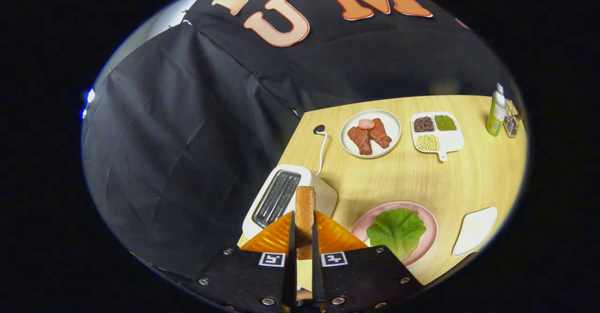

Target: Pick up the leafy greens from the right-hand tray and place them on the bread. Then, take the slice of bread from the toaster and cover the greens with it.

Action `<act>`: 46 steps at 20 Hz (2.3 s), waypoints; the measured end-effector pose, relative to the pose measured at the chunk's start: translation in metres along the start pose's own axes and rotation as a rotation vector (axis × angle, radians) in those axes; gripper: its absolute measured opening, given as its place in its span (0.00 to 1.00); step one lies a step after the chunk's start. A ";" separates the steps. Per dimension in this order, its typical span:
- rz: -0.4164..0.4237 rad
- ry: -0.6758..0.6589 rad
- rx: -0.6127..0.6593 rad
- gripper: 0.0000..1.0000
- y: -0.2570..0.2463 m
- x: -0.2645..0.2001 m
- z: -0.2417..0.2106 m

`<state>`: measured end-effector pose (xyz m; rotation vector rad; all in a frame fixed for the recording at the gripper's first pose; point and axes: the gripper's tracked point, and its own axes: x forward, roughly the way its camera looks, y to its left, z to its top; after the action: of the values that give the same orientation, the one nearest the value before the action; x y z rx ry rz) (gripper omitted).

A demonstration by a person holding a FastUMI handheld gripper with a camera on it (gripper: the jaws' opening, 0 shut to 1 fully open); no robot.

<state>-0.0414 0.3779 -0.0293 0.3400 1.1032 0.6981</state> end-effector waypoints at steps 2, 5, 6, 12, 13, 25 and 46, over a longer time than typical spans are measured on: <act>-0.005 0.010 0.022 0.13 -0.012 0.003 -0.007; -0.007 0.022 0.049 0.13 -0.026 0.005 -0.013; -0.009 0.019 0.061 0.14 -0.030 0.006 -0.014; -0.013 0.015 0.105 0.13 -0.051 0.013 -0.025; -0.013 0.018 0.111 0.13 -0.055 0.013 -0.030; -0.042 0.008 0.198 0.14 -0.098 0.023 -0.055; -0.199 0.005 0.136 0.16 -0.164 0.031 -0.081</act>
<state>-0.0500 0.2705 -0.1801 0.3395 1.1742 0.4492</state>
